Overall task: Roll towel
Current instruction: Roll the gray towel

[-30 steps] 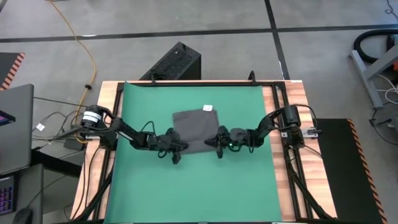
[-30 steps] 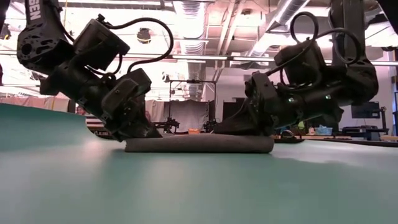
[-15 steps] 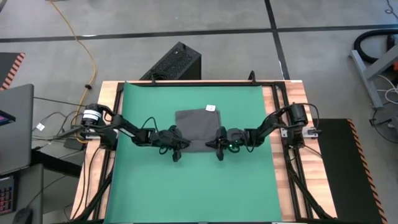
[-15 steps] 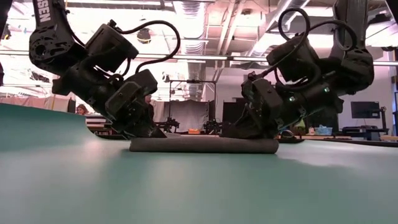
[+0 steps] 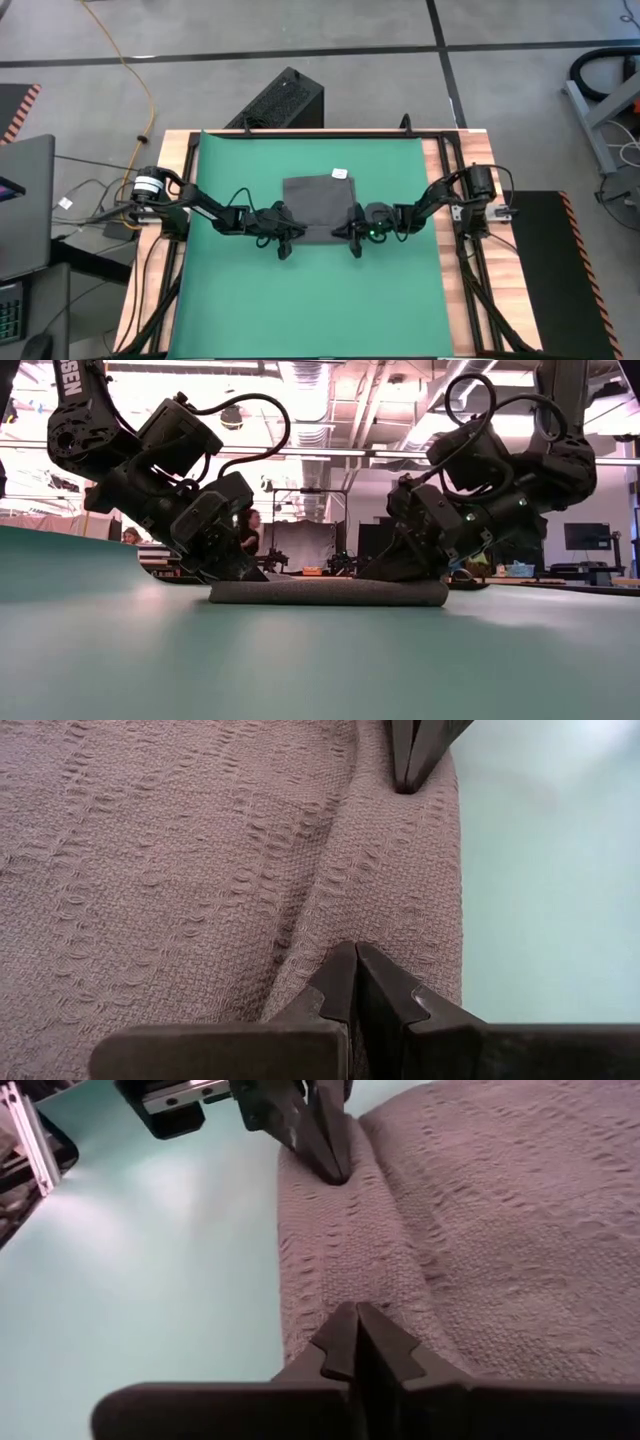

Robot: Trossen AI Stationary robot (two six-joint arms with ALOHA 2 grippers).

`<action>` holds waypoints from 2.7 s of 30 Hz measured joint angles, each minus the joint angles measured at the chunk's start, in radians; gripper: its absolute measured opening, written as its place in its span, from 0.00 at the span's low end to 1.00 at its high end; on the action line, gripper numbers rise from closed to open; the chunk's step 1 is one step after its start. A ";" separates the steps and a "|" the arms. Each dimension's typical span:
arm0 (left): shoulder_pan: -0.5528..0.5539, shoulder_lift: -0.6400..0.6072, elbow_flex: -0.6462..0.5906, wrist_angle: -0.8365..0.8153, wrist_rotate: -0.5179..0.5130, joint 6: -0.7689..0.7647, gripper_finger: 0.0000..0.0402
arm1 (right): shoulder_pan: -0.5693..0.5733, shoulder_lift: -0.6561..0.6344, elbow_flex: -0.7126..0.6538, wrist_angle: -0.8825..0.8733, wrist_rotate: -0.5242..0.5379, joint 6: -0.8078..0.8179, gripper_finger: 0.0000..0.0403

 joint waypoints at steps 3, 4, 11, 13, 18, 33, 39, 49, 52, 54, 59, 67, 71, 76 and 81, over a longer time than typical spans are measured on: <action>0.000 0.000 0.000 0.000 0.004 0.011 0.00 | -0.029 -0.070 -0.002 -0.042 -0.010 -0.013 0.09; 0.001 0.000 -0.001 0.000 0.007 0.017 0.00 | -0.040 -0.099 -0.004 -0.054 -0.018 -0.031 0.09; 0.002 0.000 -0.001 -0.005 0.013 0.010 0.00 | -0.113 -0.371 -0.002 -0.215 -0.044 -0.202 0.10; 0.002 0.000 -0.001 -0.006 0.014 0.010 0.00 | -0.115 -0.467 -0.003 -0.315 -0.094 -0.291 0.14; 0.002 0.000 -0.001 -0.006 0.016 0.009 0.00 | -0.044 -0.692 -0.001 -0.573 -0.137 -0.509 0.36; 0.001 0.000 -0.001 -0.007 0.017 0.008 0.00 | 0.133 -0.591 0.000 -0.590 0.126 -0.734 0.77; 0.001 0.000 -0.002 -0.007 0.017 0.007 0.00 | 0.155 -0.477 0.001 -0.549 0.153 -0.755 0.76; 0.001 0.000 -0.002 -0.009 0.018 0.022 0.00 | 0.080 -0.281 0.004 -0.506 0.203 -0.779 0.76; 0.001 0.000 -0.002 -0.009 0.019 0.033 0.00 | 0.074 -0.245 0.004 -0.507 0.221 -0.749 0.72; 0.001 0.000 -0.002 -0.009 0.019 0.034 0.00 | 0.077 -0.240 0.005 -0.513 0.245 -0.717 0.67; 0.001 0.000 -0.002 -0.009 0.035 0.034 0.00 | 0.078 -0.238 0.005 -0.520 0.298 -0.611 0.44; 0.002 0.002 -0.005 0.027 0.073 -0.032 0.00 | 0.080 -0.265 0.006 -0.561 0.280 -0.423 0.17; 0.001 -0.004 -0.006 0.117 0.100 -0.157 0.00 | 0.081 -0.309 0.004 -0.604 0.222 -0.320 0.17; -0.001 -0.067 -0.003 0.151 0.113 -0.265 0.00 | 0.082 -0.361 0.001 -0.670 0.198 -0.247 0.17; -0.010 -0.135 0.001 0.103 0.041 -0.204 0.00 | 0.067 -0.401 0.000 -0.722 0.078 -0.191 0.17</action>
